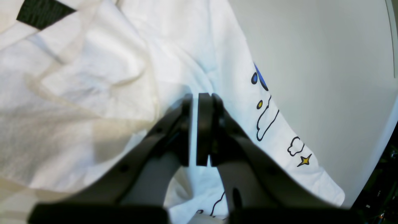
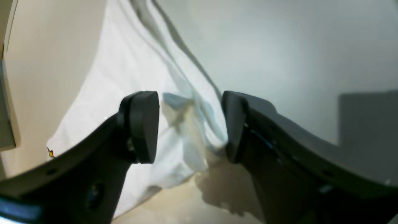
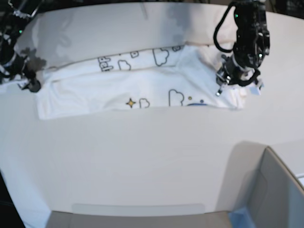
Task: Layout the t-shirt on the table in an organized manner, then fold the t-shirt properly
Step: 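Grasp the shirt's end with the right gripper and fold it toward the middle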
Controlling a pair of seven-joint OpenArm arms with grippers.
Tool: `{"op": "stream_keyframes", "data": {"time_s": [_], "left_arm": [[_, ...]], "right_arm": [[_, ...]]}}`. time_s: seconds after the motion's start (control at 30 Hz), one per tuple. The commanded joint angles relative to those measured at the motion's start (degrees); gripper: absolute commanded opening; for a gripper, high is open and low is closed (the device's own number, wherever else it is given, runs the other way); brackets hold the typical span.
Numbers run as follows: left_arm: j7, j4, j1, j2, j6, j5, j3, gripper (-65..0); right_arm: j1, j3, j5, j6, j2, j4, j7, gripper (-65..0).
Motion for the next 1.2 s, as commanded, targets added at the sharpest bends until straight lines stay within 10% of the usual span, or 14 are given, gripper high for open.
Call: {"op": "stream_keyframes", "data": {"time_s": [0.0,0.3,0.53,1.17], "left_arm": [[-0.3,0.8,-0.4,-0.4,-0.1,-0.2,-0.4,-62.3],[-0.3,0.8,-0.3,-0.4,-0.1,-0.2,-0.4,-62.3],[-0.1,0.8,-0.4,-0.4,-0.1,-0.3,-0.3,-62.3],[0.0,0.9,-0.3,-0.5,-0.1,-0.3,-0.5,-62.3]], "right_arm": [[0.5,-1.3,-1.6,-0.5,0.3,-0.1,-2.3,-32.4],[4.9,-7.8,-1.8,-0.5,0.4,-2.9,-2.2,-34.7],[6.0,-9.5,-4.7,-0.8,0.4,-2.3,-2.2,-65.0],[4.5,-43.5,-31.6,-1.0,-2.9,30.6,-2.4,-65.0]]}}
